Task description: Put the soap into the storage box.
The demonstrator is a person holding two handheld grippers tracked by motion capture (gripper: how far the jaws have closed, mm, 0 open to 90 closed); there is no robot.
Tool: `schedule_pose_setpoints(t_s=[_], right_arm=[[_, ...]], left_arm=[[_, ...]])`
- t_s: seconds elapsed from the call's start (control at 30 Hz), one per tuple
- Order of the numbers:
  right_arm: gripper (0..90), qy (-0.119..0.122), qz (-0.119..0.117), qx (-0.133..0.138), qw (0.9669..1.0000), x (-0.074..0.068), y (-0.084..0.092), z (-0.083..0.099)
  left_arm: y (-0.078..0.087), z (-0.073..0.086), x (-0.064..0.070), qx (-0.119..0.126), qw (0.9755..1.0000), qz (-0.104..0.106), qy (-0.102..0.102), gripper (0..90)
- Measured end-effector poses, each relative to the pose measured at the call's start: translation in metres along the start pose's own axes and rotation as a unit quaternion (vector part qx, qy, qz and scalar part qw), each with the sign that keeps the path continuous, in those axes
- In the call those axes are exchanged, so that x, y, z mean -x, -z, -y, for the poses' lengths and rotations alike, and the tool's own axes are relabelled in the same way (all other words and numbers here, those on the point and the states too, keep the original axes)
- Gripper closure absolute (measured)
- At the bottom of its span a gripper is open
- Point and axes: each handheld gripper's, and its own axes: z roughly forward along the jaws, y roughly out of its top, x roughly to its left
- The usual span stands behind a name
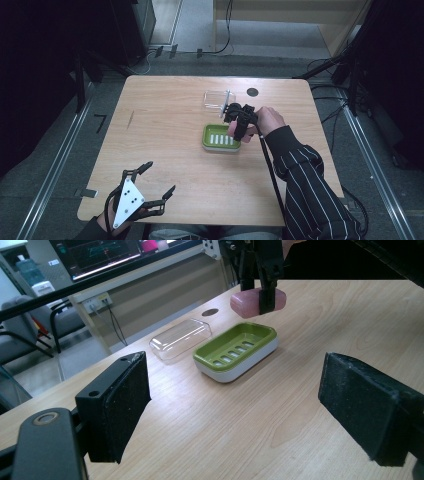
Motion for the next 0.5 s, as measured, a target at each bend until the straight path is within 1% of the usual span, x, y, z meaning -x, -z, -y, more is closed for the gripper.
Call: schedule_pose_setpoints(t_s=[0.03, 0.1, 0.13, 0.33, 0.37, 0.5], right_arm=[[39.1, 0.005, -0.001, -0.001, 1.0, 0.0, -0.001, -0.001], [39.1, 0.006, -0.001, -0.002, 1.0, 0.0, -0.001, -0.002], [39.1, 0.011, 0.001, -0.001, 0.9999, 0.0, -0.001, -0.003], [39.1, 0.017, 0.0, 0.0, 0.9999, -0.001, -0.002, -0.007], [39.1, 0.024, 0.0, -0.001, 0.9997, -0.001, -0.004, -0.009], [39.1, 0.026, -0.002, -0.002, 0.9997, -0.003, -0.005, -0.013]], left_arm=[[0.0, 0.0, 0.0, 0.0, 1.0, 0.0, 0.0, 13.7], [0.001, 0.0, 0.0, -0.001, 1.0, -0.001, 0.0, 13.7], [0.001, 0.0, 0.0, -0.001, 1.0, -0.001, 0.0, 13.7], [0.002, 0.001, 0.0, -0.001, 1.0, -0.002, 0.002, 13.7], [0.002, 0.001, 0.0, -0.001, 1.0, -0.002, 0.002, 13.7], [0.003, 0.001, 0.0, -0.001, 1.0, -0.004, 0.002, 13.7]])
